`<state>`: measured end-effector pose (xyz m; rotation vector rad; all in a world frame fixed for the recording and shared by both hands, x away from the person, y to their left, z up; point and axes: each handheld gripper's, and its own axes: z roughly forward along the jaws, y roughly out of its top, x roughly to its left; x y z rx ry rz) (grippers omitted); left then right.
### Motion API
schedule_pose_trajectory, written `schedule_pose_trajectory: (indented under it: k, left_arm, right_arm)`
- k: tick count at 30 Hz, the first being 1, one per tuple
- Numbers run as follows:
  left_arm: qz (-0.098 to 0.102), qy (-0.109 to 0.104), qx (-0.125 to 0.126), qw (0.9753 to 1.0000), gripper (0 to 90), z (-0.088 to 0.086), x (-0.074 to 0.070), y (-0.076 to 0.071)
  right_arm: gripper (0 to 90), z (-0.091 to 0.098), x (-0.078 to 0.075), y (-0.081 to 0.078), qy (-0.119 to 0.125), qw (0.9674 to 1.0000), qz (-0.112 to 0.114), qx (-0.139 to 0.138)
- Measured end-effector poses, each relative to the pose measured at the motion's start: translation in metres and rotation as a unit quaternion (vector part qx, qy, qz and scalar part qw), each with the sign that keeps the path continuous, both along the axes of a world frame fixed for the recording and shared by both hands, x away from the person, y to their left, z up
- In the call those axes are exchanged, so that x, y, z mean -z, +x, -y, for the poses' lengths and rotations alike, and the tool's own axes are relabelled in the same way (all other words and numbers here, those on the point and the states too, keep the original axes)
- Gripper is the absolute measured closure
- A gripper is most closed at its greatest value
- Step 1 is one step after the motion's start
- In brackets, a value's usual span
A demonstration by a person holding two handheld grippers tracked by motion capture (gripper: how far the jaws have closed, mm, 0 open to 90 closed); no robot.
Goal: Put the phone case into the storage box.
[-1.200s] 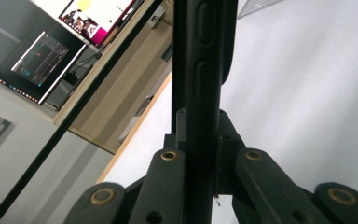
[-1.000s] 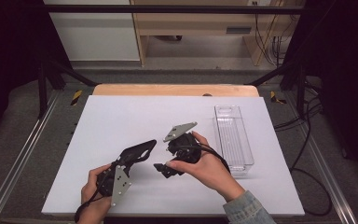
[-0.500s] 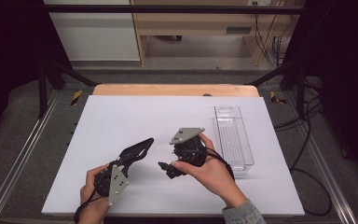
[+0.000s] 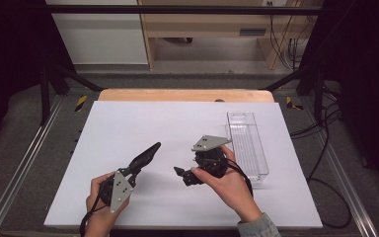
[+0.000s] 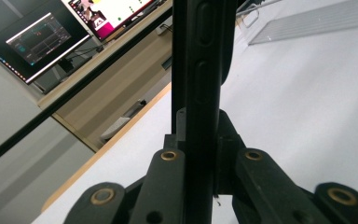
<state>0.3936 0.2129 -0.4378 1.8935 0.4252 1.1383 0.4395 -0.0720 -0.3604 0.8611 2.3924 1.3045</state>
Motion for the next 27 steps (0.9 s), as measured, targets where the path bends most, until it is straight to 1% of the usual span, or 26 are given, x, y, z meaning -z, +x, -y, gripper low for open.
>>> schedule_pose_trajectory:
  k: [3,6,11,14,16,18,19,21,25,27]
  left_arm:
    - [-0.007,-0.012,0.001,0.9999,84.9,-0.002,-0.001,0.001]
    - [-0.018,-0.028,0.003,0.9994,84.9,-0.004,0.000,0.003]
    - [-0.029,-0.056,0.002,0.9980,84.9,-0.008,-0.001,0.005]
    - [-0.037,-0.073,0.002,0.9967,85.0,-0.009,-0.001,0.006]
    - [-0.046,-0.088,0.003,0.9950,84.9,-0.011,0.000,0.007]
    - [-0.053,-0.099,0.002,0.9936,84.9,-0.013,0.000,0.008]
    - [-0.054,-0.104,0.002,0.9931,84.9,-0.014,0.000,0.008]
    - [-0.056,-0.109,0.000,0.9924,84.9,-0.015,0.000,0.008]
    - [-0.057,-0.110,0.001,0.9923,84.9,-0.015,-0.001,0.008]
    - [-0.059,-0.112,0.002,0.9920,84.9,-0.015,-0.001,0.008]
  right_arm:
    - [10.6,0.000,0.003,0.000,0.008,0.9999,0.006,0.007]
    - [11.4,-0.001,0.006,0.000,0.017,0.9998,0.011,0.008]
    - [10.9,-0.005,0.013,-0.001,0.019,0.9996,0.020,0.004]
    - [10.2,-0.010,0.018,-0.002,0.024,0.9991,0.035,0.011]
    - [8.9,-0.013,0.022,-0.002,0.023,0.9986,0.046,0.016]
    - [7.7,-0.015,0.025,-0.002,0.022,0.9973,0.066,0.022]
    - [7.7,-0.015,0.026,-0.002,0.023,0.9968,0.073,0.024]
    - [6.8,-0.015,0.027,-0.002,0.030,0.9959,0.081,0.026]
    - [6.2,-0.016,0.031,-0.001,0.034,0.9945,0.095,0.027]
    - [6.2,-0.016,0.034,0.000,0.032,0.9946,0.095,0.025]
